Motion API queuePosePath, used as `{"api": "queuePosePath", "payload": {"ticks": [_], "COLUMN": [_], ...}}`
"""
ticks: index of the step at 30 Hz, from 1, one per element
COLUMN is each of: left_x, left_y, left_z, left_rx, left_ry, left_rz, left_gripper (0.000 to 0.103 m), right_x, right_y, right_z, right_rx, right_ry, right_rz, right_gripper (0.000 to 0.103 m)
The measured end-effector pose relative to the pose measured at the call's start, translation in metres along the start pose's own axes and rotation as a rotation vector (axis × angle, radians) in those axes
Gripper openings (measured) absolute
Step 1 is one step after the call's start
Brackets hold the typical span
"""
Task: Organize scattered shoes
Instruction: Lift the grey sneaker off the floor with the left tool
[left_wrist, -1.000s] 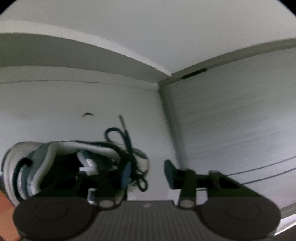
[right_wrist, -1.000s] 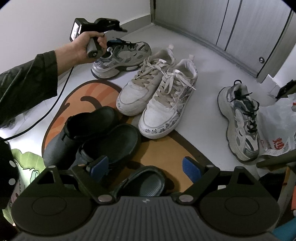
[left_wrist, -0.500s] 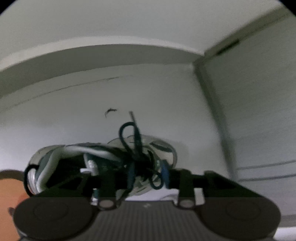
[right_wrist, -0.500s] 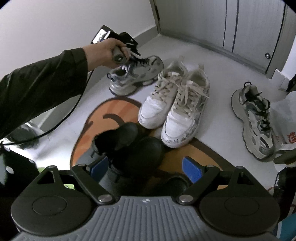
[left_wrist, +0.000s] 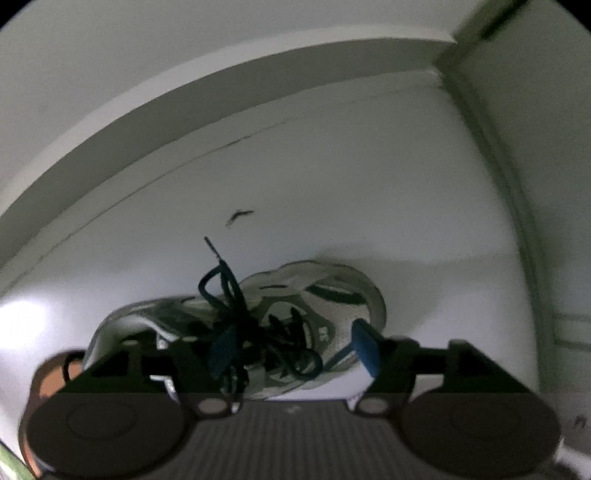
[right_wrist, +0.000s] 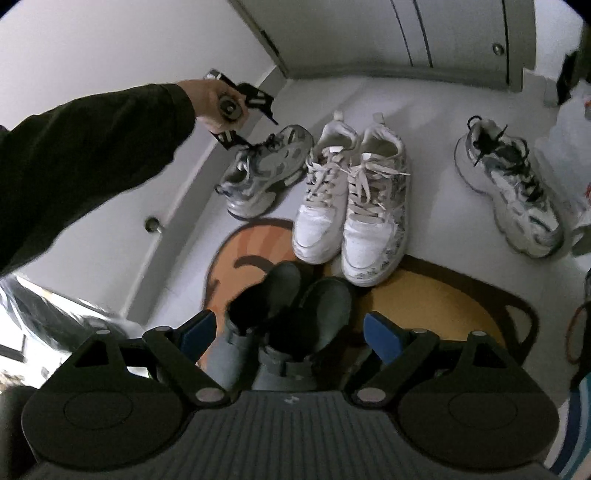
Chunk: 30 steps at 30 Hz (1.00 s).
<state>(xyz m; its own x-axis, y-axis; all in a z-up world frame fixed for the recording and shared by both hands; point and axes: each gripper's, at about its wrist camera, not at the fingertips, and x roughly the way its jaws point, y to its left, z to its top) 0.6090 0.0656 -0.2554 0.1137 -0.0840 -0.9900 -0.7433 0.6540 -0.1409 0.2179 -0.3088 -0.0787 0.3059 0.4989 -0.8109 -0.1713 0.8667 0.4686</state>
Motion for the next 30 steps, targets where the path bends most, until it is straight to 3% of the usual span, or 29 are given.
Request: {"api": "queuePosePath", "payload": {"ticks": [6, 7, 8, 11, 13, 15, 17, 19, 22, 24, 27, 28, 30], "left_x": [-0.014, -0.014, -0.012, -0.003, -0.002, -0.005, -0.009, -0.015, -0.02, -0.018, -0.017, -0.018, -0.022], "left_y": [0.012, 0.016, 0.02, 0.024, 0.027, 0.025, 0.022, 0.021, 0.036, 0.05, 0.06, 0.065, 0.075], "left_z": [-0.001, -0.003, -0.005, -0.01, -0.014, -0.014, -0.016, -0.019, -0.024, -0.027, -0.031, -0.033, -0.036], "left_rx": [-0.078, -0.091, -0.105, -0.107, -0.145, -0.15, -0.146, -0.165, -0.268, -0.351, -0.374, -0.37, -0.365], "left_ry": [0.051, 0.063, 0.078, 0.095, 0.066, 0.048, 0.03, 0.005, -0.024, -0.033, -0.038, -0.036, -0.026], "left_rz": [0.024, 0.024, 0.027, 0.047, 0.042, 0.038, 0.014, -0.019, -0.071, -0.113, -0.124, -0.117, -0.13], "left_gripper": [0.041, 0.032, 0.031, 0.032, 0.032, 0.04, 0.064, 0.069, 0.067, 0.061, 0.035, 0.02, 0.014], "right_x": [-0.001, -0.001, -0.002, -0.001, -0.001, -0.001, 0.0, -0.002, -0.005, -0.006, -0.007, -0.006, -0.006], "right_y": [-0.008, -0.009, -0.014, -0.015, -0.017, -0.019, -0.021, -0.022, -0.023, -0.023, -0.024, -0.024, -0.025], "right_z": [0.005, 0.006, 0.007, 0.01, 0.01, 0.01, 0.01, 0.01, 0.009, 0.007, 0.006, 0.006, 0.005], "right_rx": [0.097, 0.099, 0.107, 0.128, 0.138, 0.147, 0.163, 0.17, 0.18, 0.183, 0.196, 0.202, 0.216], "right_ry": [0.006, 0.005, 0.0, 0.002, -0.001, -0.005, -0.002, -0.002, -0.002, 0.003, 0.002, 0.004, 0.009], "right_rz": [0.061, 0.063, 0.07, 0.086, 0.093, 0.092, 0.098, 0.111, 0.132, 0.149, 0.162, 0.167, 0.175], "right_gripper": [0.093, 0.094, 0.094, 0.094, 0.094, 0.094, 0.094, 0.094, 0.094, 0.094, 0.094, 0.094, 0.094]}}
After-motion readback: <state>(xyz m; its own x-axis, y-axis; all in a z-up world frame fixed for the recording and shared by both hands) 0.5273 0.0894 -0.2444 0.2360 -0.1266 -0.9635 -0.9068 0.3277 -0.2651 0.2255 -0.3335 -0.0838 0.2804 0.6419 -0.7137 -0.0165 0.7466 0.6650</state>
